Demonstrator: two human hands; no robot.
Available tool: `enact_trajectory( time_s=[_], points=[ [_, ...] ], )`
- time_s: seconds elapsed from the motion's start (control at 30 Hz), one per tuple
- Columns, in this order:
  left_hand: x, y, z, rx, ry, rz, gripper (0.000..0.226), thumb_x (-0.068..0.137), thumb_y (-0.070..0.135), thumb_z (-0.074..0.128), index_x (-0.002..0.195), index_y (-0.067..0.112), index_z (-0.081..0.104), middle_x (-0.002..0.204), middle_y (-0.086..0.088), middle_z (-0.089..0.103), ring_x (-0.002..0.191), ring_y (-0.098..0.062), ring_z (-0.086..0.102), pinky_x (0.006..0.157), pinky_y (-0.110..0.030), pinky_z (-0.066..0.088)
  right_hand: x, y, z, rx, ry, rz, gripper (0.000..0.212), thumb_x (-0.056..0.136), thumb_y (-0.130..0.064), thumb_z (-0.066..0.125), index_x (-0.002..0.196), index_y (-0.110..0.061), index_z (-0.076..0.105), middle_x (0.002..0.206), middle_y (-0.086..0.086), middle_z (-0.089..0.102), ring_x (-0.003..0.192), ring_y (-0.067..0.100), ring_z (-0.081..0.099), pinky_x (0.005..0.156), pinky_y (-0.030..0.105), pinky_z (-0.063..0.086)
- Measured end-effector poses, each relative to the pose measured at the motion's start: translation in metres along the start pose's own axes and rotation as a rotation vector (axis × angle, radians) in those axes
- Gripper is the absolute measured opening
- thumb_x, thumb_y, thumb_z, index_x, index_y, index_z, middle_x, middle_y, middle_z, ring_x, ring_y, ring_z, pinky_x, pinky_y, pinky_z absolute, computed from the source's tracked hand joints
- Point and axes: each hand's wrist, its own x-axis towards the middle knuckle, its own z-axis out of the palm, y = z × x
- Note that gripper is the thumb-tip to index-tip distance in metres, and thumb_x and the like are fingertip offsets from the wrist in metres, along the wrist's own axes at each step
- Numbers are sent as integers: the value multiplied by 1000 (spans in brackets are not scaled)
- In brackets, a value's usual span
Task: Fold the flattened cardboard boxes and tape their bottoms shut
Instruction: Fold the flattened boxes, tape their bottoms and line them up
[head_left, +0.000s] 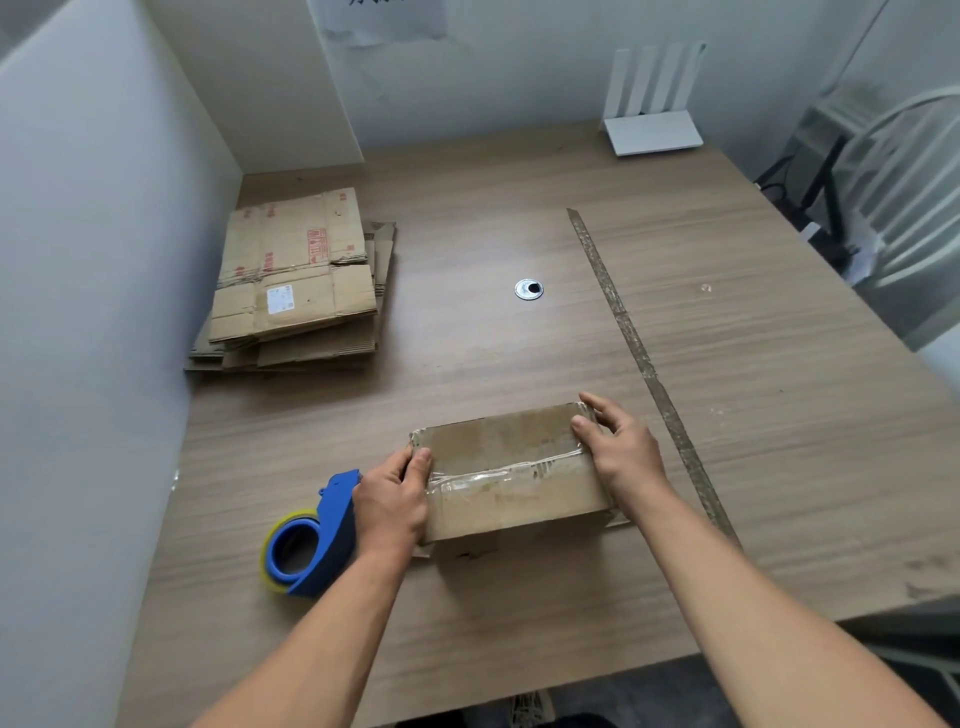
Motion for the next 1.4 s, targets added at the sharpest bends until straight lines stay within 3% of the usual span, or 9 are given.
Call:
enact_trajectory(
  time_s=[0.13,0.27,0.37,0.53,0.73,0.9,1.17,1.3,1.4],
  points=[
    [-2,-2,-5,-216,-90,-91,8,95,28,65,91,32,71,90,9,73,93,-16,68,85,-37,54,-3,-2,3,42,106,6,36,91,-25,72,127,-22,68,122,2,70,114,12,63,94,16,41],
    [-12,-2,-3,-144,-286,-87,64,86,39,73,144,29,47,132,12,61,121,-10,57,107,-39,45,-7,-5,2,21,178,0,38,95,-32,66,132,-20,64,121,0,70,110,9,62,89,13,38],
    [-17,-1,-3,-41,-295,-57,73,92,42,66,155,31,29,147,10,48,134,-13,46,112,-34,37,-14,4,-8,126,25,39,55,95,-38,64,146,-28,47,124,-6,62,114,6,57,98,22,40],
    [-22,-3,0,85,-231,-38,57,99,46,51,150,26,37,137,-2,60,126,-26,54,95,-30,41,-59,34,-14,159,-172,37,53,97,-38,59,147,-25,47,142,-14,54,130,-2,48,115,27,35],
    [-26,2,6,122,-219,-49,47,101,43,47,143,22,42,126,-5,63,118,-32,56,82,-29,36,-95,50,-4,218,51,9,61,87,-50,60,141,-23,53,140,-10,55,133,4,45,112,23,34],
    [-33,10,3,123,-221,-57,46,103,40,46,144,22,40,116,4,57,114,-24,54,82,-27,34,-104,51,-2,255,32,18,52,87,-46,62,136,-40,45,134,-25,48,130,-4,41,101,3,30],
    [-41,8,12,89,-241,-90,50,100,47,47,141,17,41,132,-5,58,123,-29,53,98,-39,43,-92,35,11,275,401,171,39,89,-38,68,124,-20,70,118,-1,71,105,8,57,93,21,44],
    [-42,9,6,46,-250,-136,46,99,40,55,139,20,43,124,0,58,116,-22,55,91,-33,42,-83,42,-4,130,351,34,25,88,-22,74,107,-6,75,111,-3,65,107,17,61,84,1,36],
    [-30,17,2,106,-272,-160,37,96,39,60,126,22,48,112,2,60,102,-18,57,81,-34,44,-73,38,-24,-66,242,3,24,90,-33,71,92,-10,75,123,6,65,116,20,58,90,18,38]
  ],
)
